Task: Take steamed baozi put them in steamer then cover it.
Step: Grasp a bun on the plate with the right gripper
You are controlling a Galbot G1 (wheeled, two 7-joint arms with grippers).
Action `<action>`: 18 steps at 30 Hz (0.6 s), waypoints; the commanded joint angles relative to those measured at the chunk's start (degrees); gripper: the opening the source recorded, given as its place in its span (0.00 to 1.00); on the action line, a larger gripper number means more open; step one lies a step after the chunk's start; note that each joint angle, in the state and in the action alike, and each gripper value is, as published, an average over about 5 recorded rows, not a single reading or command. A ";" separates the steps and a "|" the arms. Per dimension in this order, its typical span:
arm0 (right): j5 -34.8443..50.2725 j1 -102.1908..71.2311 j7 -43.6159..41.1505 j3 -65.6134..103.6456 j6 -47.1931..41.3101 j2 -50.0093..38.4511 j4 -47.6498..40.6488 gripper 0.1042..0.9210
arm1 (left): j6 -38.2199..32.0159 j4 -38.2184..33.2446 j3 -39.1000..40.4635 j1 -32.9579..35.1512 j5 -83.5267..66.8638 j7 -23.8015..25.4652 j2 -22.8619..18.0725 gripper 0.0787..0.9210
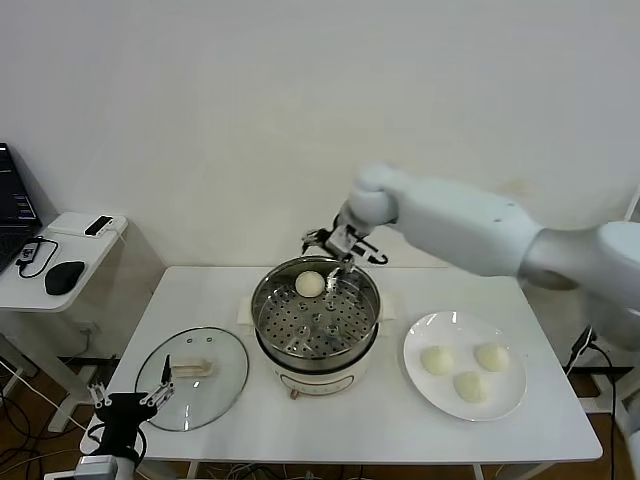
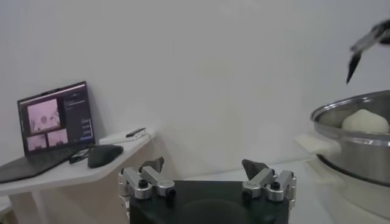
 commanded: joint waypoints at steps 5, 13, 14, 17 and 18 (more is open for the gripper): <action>7.16 0.93 -1.80 2.22 -18.61 -26.57 19.02 0.88 | 0.07 0.79 1.86 -1.16 0.16 0.02 0.61 0.88; 0.29 -9.64 -1.88 7.17 -19.00 -38.93 24.71 0.88 | 0.07 2.65 3.31 -2.75 0.35 0.02 1.40 0.88; -0.48 -12.50 -1.78 9.40 -19.01 -39.79 24.80 0.88 | 0.09 2.77 3.31 -2.85 0.35 0.02 1.52 0.88; -2.36 -22.87 -1.19 16.27 -19.32 -41.11 24.48 0.88 | 0.17 2.71 3.30 -2.88 0.44 0.05 1.82 0.88; -2.92 -26.08 -1.02 17.98 -19.41 -41.08 24.26 0.88 | 0.22 2.60 3.28 -2.82 0.49 0.06 1.89 0.88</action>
